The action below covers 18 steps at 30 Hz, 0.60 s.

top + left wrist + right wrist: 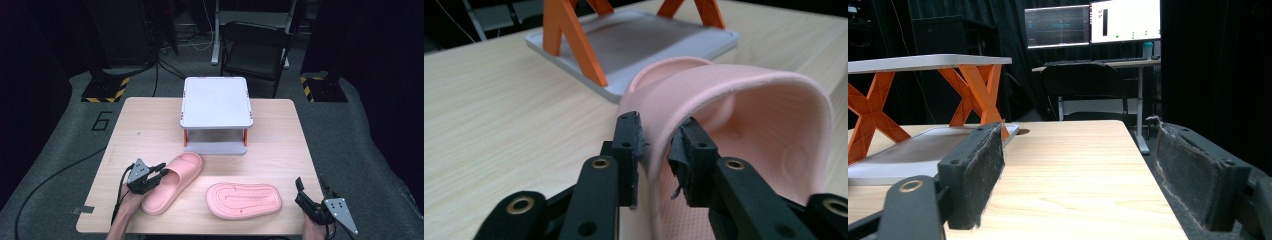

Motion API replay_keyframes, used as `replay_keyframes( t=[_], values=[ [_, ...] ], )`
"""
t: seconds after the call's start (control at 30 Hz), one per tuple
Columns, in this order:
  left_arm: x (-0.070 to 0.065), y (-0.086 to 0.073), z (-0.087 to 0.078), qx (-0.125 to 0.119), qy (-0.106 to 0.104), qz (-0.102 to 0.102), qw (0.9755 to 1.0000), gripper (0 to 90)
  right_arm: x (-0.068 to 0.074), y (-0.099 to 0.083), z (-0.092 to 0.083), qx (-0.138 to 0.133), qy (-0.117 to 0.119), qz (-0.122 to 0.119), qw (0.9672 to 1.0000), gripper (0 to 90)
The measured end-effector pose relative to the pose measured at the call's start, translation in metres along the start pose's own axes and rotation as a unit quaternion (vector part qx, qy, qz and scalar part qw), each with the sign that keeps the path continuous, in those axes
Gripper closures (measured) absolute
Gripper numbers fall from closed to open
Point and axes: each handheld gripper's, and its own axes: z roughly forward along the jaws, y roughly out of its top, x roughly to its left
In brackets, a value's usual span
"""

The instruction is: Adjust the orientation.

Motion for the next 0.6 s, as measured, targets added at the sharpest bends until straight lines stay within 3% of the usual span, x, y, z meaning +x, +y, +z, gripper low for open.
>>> replay_keyframes(
  t=[0.1,0.23,0.37,0.6],
  values=[
    [0.003,0.000,-0.004,-0.004,0.007,-0.019,0.9998,52.5,0.000,0.000,0.000,0.002,-0.003,0.004,1.0000,16.6],
    [0.008,-0.001,-0.015,-0.016,0.002,-0.032,0.9994,38.8,0.001,0.000,0.002,0.005,-0.001,0.006,1.0000,14.7],
    [0.015,0.000,-0.027,-0.036,0.011,-0.049,0.9980,30.7,0.006,0.000,0.006,0.011,0.009,-0.006,0.9999,13.7],
    [0.022,-0.005,-0.036,-0.038,0.020,-0.067,0.9968,25.8,0.012,-0.001,0.009,0.017,0.023,-0.017,0.9994,13.7]
  ],
)
